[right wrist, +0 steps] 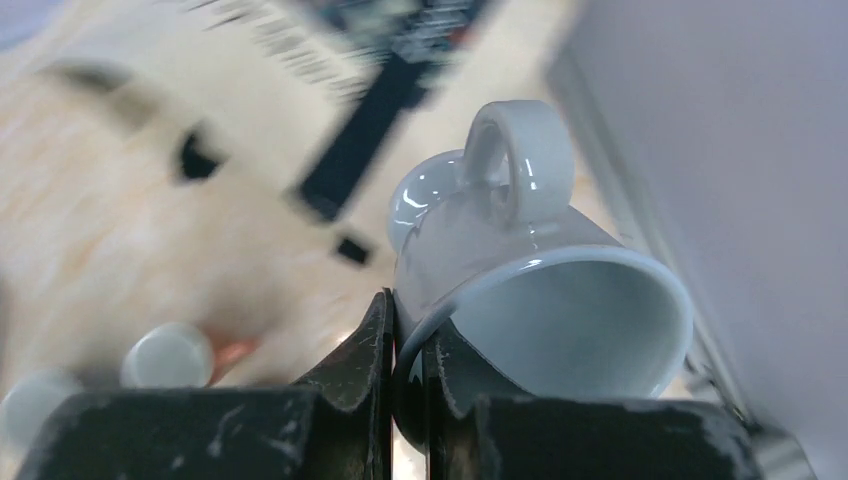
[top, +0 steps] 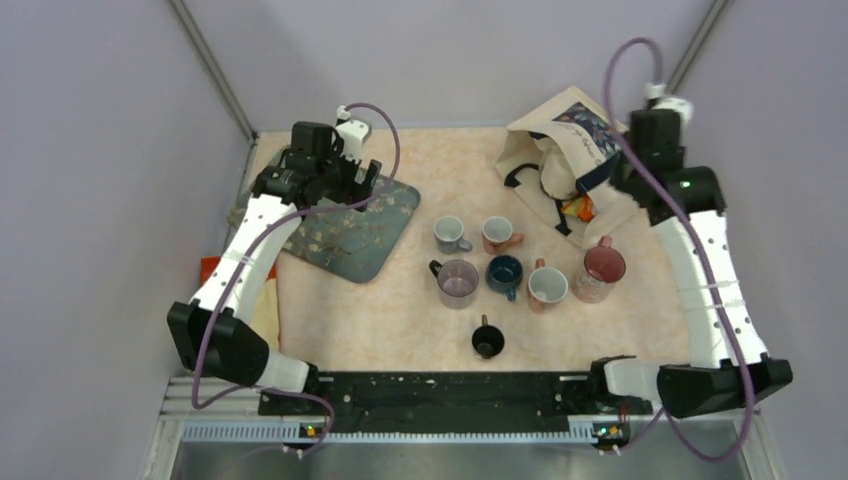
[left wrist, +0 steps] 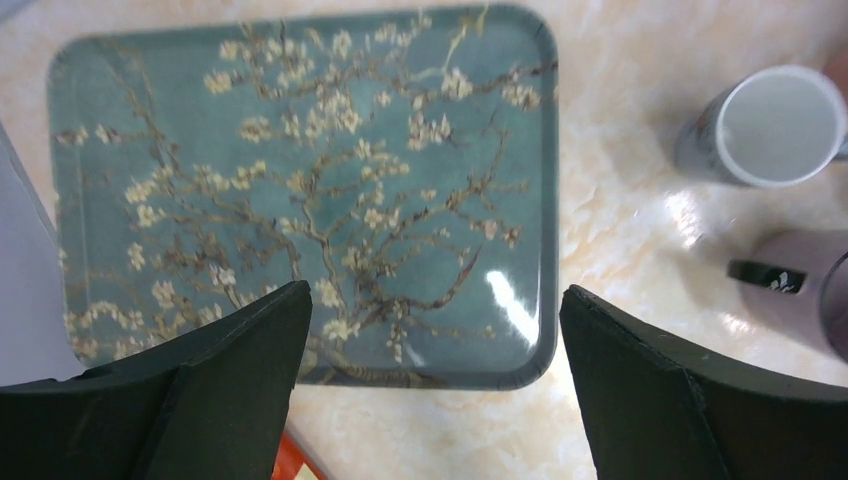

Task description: Turn the mug right side up

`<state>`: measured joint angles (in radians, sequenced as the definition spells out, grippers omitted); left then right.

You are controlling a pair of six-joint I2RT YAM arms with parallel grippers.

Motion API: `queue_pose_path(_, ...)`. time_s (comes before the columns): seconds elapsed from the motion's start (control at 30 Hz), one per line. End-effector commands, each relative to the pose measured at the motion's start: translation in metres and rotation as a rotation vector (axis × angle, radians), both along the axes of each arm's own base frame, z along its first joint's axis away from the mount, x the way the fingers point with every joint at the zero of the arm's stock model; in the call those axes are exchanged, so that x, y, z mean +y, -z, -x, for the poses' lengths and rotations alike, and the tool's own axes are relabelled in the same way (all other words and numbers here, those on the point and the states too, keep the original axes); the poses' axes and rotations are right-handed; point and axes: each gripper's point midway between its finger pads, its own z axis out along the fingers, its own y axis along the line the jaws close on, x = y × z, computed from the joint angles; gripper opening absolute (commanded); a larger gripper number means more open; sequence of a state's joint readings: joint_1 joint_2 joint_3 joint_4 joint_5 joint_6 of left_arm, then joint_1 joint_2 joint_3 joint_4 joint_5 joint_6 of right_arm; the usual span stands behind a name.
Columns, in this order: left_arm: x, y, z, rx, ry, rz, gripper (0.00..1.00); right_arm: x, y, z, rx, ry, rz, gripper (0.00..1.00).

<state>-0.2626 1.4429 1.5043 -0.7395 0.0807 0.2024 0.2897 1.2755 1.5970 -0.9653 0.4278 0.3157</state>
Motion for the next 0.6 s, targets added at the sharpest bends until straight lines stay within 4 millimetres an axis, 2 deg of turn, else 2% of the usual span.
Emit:
queue_pose_path(0.0, 0.012, -0.005, 0.003, -0.116, -0.015, -0.036, 0.99, -0.133, -0.020, 0.041, -0.077, 0.392, 0.051, 0.00)
queue_pose_path(0.1, 0.017, 0.012, 0.008, -0.099, -0.023, -0.046, 0.99, -0.188, 0.023, 0.043, -0.056, 0.535, -0.062, 0.00)
queue_pose_path(0.13, 0.018, 0.017, 0.010, -0.092, -0.024, -0.047, 0.99, -0.200, 0.041, 0.044, -0.042, 0.566, -0.119, 0.00)
queue_pose_path(0.17, 0.019, 0.024, 0.012, -0.080, -0.023, -0.051, 0.99, -0.207, 0.068, 0.044, -0.003, 0.585, -0.173, 0.00)
queue_pose_path(0.27, 0.023, 0.035, 0.018, -0.070, -0.026, -0.066, 0.99, -0.209, 0.124, 0.038, 0.108, 0.593, -0.253, 0.00)
queue_pose_path(0.37, 0.026, 0.044, 0.021, -0.066, -0.031, -0.077, 0.99, -0.208, 0.165, 0.039, 0.200, 0.602, -0.279, 0.00)
queue_pose_path(0.57, 0.028, 0.052, 0.020, -0.051, -0.039, -0.079, 0.99, -0.207, 0.206, 0.047, 0.293, 0.612, -0.282, 0.00)
